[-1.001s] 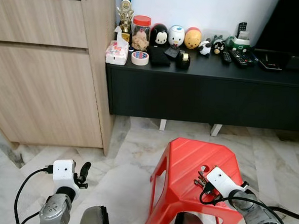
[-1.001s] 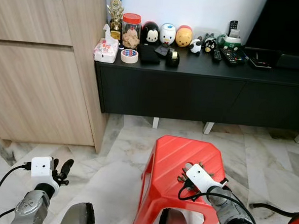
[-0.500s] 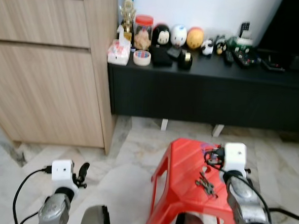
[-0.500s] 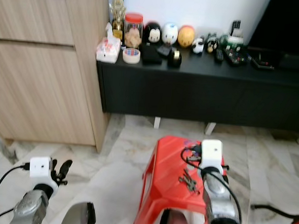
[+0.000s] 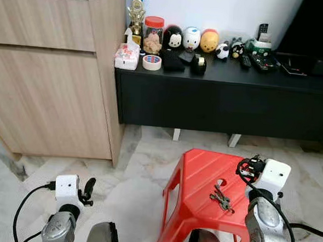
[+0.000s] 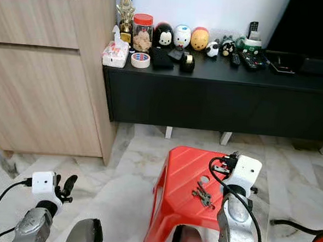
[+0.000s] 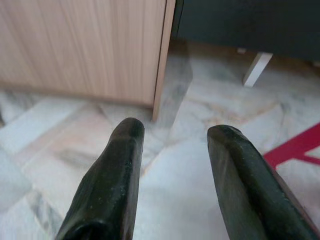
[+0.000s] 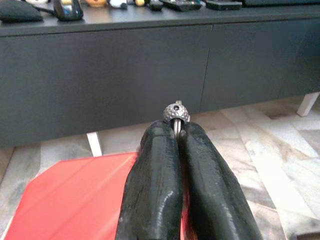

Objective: Hang keys on a hook

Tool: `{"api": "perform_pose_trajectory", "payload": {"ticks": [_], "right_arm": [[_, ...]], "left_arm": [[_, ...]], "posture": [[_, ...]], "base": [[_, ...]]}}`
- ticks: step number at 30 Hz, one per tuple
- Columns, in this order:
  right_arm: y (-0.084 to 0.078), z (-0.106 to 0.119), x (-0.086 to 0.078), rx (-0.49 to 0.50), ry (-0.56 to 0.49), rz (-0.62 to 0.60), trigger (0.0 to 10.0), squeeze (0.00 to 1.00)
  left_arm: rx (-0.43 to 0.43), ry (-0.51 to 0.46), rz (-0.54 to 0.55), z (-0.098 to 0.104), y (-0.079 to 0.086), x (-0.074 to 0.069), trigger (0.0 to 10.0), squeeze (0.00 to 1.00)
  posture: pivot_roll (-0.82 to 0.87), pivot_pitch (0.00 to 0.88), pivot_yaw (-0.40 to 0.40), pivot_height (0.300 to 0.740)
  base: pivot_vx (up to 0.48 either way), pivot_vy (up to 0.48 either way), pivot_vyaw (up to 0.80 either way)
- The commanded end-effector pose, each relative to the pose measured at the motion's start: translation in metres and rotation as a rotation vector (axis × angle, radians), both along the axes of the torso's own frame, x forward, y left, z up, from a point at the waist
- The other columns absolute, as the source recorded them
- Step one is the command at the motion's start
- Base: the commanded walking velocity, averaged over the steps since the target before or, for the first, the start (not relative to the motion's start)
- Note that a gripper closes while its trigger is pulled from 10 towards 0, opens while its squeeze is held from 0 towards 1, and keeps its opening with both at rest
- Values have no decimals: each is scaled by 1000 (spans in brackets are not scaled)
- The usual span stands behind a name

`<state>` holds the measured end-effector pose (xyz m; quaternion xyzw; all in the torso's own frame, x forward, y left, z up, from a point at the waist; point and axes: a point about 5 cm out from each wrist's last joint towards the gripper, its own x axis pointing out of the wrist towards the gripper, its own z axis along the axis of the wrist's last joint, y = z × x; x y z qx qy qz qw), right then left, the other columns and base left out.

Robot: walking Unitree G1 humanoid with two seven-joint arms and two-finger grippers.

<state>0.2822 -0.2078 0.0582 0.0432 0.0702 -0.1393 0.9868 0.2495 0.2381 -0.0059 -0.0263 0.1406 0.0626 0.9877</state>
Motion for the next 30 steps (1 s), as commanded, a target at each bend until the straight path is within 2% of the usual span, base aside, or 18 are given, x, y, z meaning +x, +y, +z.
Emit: {"api": "perform_pose_trajectory", "payload": {"ticks": [1, 3, 5, 6, 9, 12, 16, 23, 30], "right_arm": [[-3, 5, 1, 6, -18, 3, 10000, 0], [-1, 6, 1, 8, -23, 16, 10000, 0], [3, 7, 1, 16, -26, 31, 10000, 0], [3, 7, 1, 16, -26, 31, 10000, 0], [8, 9, 1, 15, -36, 66, 10000, 0], [9, 8, 1, 11, -31, 72, 10000, 0], [8, 7, -1, 8, -31, 72, 10000, 0], [5, 4, -5, 9, -24, 54, 10000, 0], [4, -1, -12, -4, -25, 40, 10000, 0]], "left_arm": [[-4, 58, 19, -9, 1, -8, 10000, 0], [-5, 89, 30, -15, 3, -14, 10000, 0], [-7, 160, 51, -27, 5, -28, 10000, 0], [-7, 160, 51, -27, 5, -28, 10000, 0], [-5, 217, 63, -36, 6, -42, 10000, 0], [-11, 224, 65, -38, 6, -45, 10000, 0], [-16, 289, 74, -47, 7, -56, 10000, 0], [-21, 325, 34, -52, 1, -60, 10000, 0], [-8, 398, 17, -60, -1, -71, 10000, 0]], "posture": [[56, 0, -85, 571], [58, 0, -84, 575], [56, 0, -83, 594], [56, 0, -83, 594], [50, 0, -82, 614], [51, 0, -83, 624], [62, 0, -88, 659], [58, 0, -80, 704], [55, 0, -75, 713]], "base": [[0, 0, 0], [0, 0, 0], [0, 0, 0], [0, 0, 0], [0, 0, 0], [0, 0, 0], [0, 0, 0], [0, 0, 0], [0, 0, 0]]}}
